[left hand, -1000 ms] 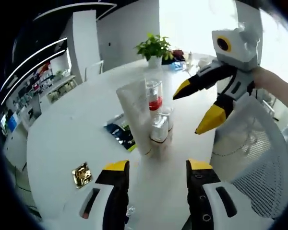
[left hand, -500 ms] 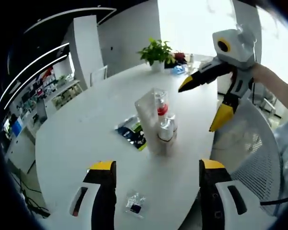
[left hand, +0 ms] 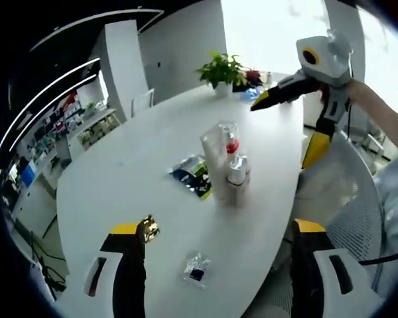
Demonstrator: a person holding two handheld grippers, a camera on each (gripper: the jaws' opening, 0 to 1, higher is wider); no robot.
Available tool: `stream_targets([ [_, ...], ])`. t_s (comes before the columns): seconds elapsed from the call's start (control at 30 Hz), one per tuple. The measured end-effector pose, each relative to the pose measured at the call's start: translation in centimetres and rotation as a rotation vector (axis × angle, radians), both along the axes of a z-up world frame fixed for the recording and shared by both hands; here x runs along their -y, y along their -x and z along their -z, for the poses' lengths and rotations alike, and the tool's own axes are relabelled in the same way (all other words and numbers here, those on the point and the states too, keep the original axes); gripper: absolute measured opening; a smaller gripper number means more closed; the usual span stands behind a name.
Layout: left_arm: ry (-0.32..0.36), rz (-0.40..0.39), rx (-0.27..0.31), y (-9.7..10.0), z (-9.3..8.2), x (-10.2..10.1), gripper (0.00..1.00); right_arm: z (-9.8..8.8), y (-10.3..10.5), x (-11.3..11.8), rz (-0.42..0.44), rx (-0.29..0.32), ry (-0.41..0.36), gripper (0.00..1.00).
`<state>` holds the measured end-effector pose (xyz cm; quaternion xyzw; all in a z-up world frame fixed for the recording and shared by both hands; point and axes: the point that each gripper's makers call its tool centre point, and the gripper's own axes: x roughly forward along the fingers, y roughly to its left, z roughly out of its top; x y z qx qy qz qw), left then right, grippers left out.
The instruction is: Arrange the skincare products in the storage area until every visible bottle or jar stands upright without overlapping.
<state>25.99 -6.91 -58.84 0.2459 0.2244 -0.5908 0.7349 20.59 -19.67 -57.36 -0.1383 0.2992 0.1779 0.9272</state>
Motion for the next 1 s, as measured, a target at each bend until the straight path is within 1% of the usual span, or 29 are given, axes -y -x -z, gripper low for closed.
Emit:
stream_targets([
  [0.17,0.017,-0.002,0.007,0.0,-0.7,-0.4,0.94,-0.3,0.2,-0.2,-0.001,0.006,0.006,0.98],
  [0.27,0.027,-0.011,0.006,-0.1,-0.9,-0.6,0.97,-0.6,0.3,-0.3,-0.005,0.014,0.012,0.99],
  [0.33,0.021,-0.013,0.012,-0.1,-0.9,-0.8,0.97,-0.7,0.3,-0.3,-0.009,0.016,0.019,0.99],
  [0.43,0.013,-0.012,0.025,-0.1,-1.0,-1.2,0.97,-0.7,0.4,-0.2,-0.009,0.014,0.026,0.99],
  [0.63,0.033,-0.007,0.028,-0.2,-1.4,-1.4,0.97,-0.7,0.5,-0.3,-0.020,0.004,0.033,0.99],
  [0.7,0.041,0.002,0.025,-0.1,-1.5,-1.4,0.97,-0.5,0.5,-0.1,-0.023,-0.009,0.045,0.99],
  [0.77,0.022,0.002,0.016,-0.1,-1.1,-1.6,0.97,-0.2,0.5,0.0,-0.029,-0.020,0.061,0.99],
  [0.8,0.016,0.003,0.022,-0.2,-1.0,-1.6,0.97,-0.2,0.4,0.0,-0.030,-0.020,0.061,0.99],
  [0.87,0.016,0.004,0.023,-0.3,-0.9,-1.6,0.97,-0.2,0.3,0.1,-0.036,-0.028,0.057,0.98],
  [0.97,0.029,0.003,0.020,-0.6,-1.1,-1.5,0.97,-0.5,0.0,0.4,-0.040,-0.020,0.055,0.96],
  [1.0,0.032,-0.003,0.020,-0.8,-1.1,-1.4,0.97,-0.5,-0.1,0.5,-0.046,-0.018,0.061,0.93],
])
